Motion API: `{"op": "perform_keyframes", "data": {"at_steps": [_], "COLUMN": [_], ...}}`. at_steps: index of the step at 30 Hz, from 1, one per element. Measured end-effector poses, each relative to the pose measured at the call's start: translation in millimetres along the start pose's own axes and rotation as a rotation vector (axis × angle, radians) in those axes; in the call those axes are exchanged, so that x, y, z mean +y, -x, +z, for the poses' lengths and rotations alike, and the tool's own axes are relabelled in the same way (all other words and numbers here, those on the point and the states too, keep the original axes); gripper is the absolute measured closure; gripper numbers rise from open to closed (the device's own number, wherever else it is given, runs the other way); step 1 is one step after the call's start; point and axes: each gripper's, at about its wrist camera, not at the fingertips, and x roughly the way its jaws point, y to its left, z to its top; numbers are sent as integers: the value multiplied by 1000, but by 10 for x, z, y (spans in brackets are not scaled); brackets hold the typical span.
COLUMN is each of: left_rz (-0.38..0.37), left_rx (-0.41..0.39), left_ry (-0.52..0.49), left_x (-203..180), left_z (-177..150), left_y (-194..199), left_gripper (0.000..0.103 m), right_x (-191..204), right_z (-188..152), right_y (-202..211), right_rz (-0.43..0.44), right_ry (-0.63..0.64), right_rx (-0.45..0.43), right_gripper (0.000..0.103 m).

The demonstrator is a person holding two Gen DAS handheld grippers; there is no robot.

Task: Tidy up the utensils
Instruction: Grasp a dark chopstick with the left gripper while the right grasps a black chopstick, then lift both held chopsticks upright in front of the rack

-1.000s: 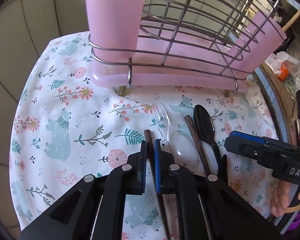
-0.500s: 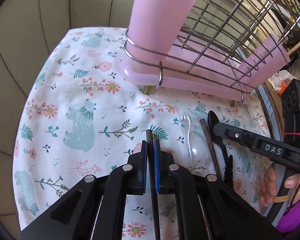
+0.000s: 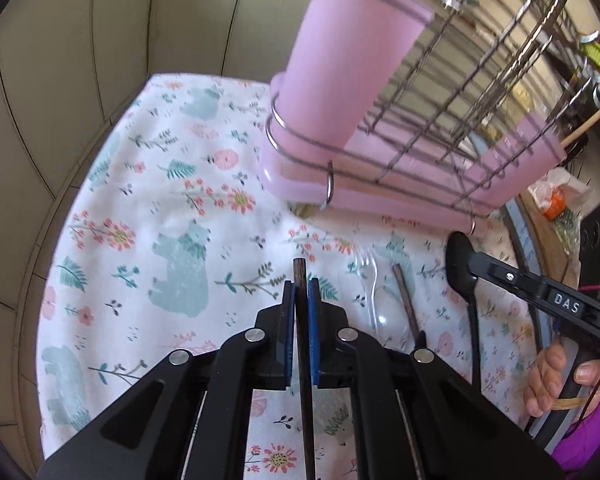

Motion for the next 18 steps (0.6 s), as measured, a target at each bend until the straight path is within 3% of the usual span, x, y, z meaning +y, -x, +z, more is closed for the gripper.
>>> {"op": "perform_keyframes", "data": {"at_steps": [9,18], "left_rz": [-38,-45], "left_rx": [-153,-255], "left_ry": [5,-7], "left_x": [-83,-222], "left_z": [71,164], "left_y": [355,630], "left_gripper": [98,98], "right_x": [92,108], "right_z": [12,12], "right_y": [420,657], "right_rz": [-58,-74], "right_ry": [53,84], "right_rx": [-176,-248], "right_gripper": [102,102]}}
